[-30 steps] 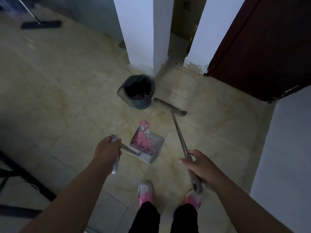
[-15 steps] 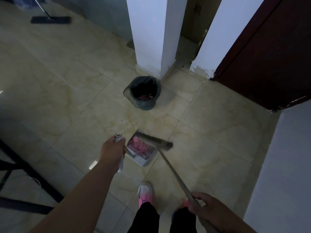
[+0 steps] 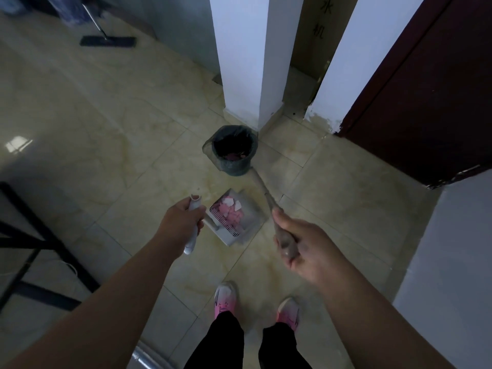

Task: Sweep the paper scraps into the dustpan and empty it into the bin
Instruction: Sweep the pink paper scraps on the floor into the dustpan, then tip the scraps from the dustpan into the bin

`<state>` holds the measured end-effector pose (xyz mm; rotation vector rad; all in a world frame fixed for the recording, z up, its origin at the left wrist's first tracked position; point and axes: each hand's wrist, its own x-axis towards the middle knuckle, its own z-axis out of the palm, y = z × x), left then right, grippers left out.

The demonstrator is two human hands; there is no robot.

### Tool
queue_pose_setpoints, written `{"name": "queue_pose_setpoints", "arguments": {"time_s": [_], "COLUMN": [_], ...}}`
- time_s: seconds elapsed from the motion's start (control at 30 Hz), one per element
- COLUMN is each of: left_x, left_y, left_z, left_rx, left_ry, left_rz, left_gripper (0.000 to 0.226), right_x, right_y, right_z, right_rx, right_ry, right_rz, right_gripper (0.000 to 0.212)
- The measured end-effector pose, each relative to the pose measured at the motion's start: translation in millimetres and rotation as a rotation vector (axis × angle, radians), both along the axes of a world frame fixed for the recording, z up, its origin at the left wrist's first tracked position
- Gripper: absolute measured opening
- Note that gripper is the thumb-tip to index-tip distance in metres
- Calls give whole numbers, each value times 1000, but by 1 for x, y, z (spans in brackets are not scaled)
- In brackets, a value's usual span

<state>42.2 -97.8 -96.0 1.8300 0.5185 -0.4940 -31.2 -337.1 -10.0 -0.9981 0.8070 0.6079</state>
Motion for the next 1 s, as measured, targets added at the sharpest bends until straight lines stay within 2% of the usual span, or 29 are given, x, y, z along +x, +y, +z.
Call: {"name": "queue_pose_setpoints", "arguments": {"time_s": [0.07,0.13,0.2,0.4,0.57,0.73,0.87,1.0], "left_x": [-5,-10,-14,-24,3,54,104,141], "left_y": [-6,-9,-12,-11,-15,-14,-8,6], "left_z": [20,40,62,133,179,186,173,137], "left_rx": [29,29,2,-48,-3,266,538,681], "left_ry": [-41,-70,-95,-192,-290,-377,-385,-327], "left_rz": [5,14,30,77,-19,-323,-601,-789], "left_gripper": [13,10,10,11,9,23,21,44], "right_x": [7,6,-1,-10,1,18,41,58], "right_y": [2,1,-7,-39,-55,-61,-56,-44], "right_z": [12,18,21,35,46,51,42,35], "right_rx": [-19,-42,-56,-114,-196,-212,-227,-206], "right_ry": [-14,-56,-98,-240,-304,-331,-311,-302], "right_rz": [-2,8,-3,52,77,87,54,53], "right_gripper": [27,31,25,36,37,30,37,37]}}
